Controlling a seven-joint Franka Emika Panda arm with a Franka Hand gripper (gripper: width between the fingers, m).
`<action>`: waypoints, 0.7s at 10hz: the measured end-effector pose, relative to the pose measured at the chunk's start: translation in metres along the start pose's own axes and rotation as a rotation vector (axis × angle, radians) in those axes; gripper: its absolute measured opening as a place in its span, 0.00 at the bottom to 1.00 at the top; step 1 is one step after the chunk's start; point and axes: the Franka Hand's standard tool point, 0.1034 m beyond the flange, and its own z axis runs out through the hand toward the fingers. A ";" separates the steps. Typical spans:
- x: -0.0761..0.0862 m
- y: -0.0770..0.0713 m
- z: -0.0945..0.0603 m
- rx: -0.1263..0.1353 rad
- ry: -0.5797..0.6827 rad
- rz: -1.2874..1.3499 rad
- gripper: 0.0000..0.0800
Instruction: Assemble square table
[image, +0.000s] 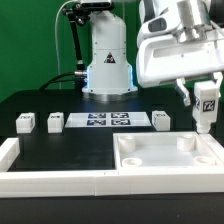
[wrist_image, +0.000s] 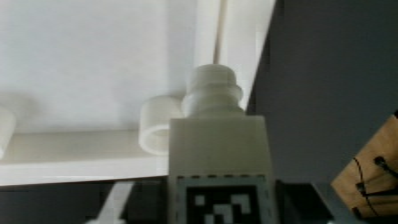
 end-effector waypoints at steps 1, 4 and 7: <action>0.006 0.000 0.005 0.001 0.008 -0.012 0.36; 0.012 0.002 0.006 0.000 0.000 -0.058 0.36; 0.011 0.003 0.007 0.000 -0.001 -0.058 0.36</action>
Offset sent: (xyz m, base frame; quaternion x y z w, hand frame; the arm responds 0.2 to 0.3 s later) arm -0.0024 -0.0004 0.0089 -0.0011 -0.0359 -0.0241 0.9991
